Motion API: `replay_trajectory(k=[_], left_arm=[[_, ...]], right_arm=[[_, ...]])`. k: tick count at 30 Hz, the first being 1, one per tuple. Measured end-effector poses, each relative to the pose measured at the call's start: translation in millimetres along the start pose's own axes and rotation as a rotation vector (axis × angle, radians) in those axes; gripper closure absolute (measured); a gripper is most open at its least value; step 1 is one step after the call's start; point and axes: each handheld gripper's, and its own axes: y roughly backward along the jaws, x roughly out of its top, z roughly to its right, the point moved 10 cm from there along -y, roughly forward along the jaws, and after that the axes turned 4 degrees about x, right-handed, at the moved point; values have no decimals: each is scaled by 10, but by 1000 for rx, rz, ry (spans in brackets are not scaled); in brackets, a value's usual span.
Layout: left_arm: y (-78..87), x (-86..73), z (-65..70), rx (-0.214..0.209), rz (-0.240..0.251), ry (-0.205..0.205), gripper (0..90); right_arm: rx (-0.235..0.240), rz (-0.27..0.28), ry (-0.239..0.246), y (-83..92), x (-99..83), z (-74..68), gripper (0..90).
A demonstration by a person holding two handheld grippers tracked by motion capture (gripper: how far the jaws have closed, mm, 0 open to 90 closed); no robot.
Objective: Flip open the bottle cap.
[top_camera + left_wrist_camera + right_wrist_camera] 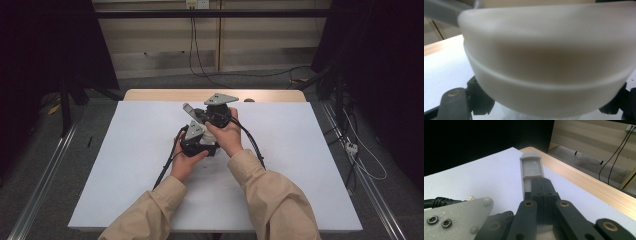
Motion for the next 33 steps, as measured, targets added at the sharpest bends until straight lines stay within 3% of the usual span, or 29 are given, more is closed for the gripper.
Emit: replay_trajectory(k=[19, 21, 22, 23, 33], left_arm=[[1, -1, 0, 0, -1, -4, 186], [1, 0, -10, -3, -3, -24, 186], [0, -1, 1, -1, -1, -4, 186], [0, 0, -6, -7, -2, -21, 186], [0, -1, 0, 0, -1, -1, 186]], right_arm=[[8, -7, -11, -49, -23, -15, 900], [9, -9, -11, -55, -25, -16, 900], [9, -9, -14, -57, -26, -17, 900], [11, -8, -15, -60, -26, -18, 900], [15, -6, -20, -64, -26, -15, 900]])
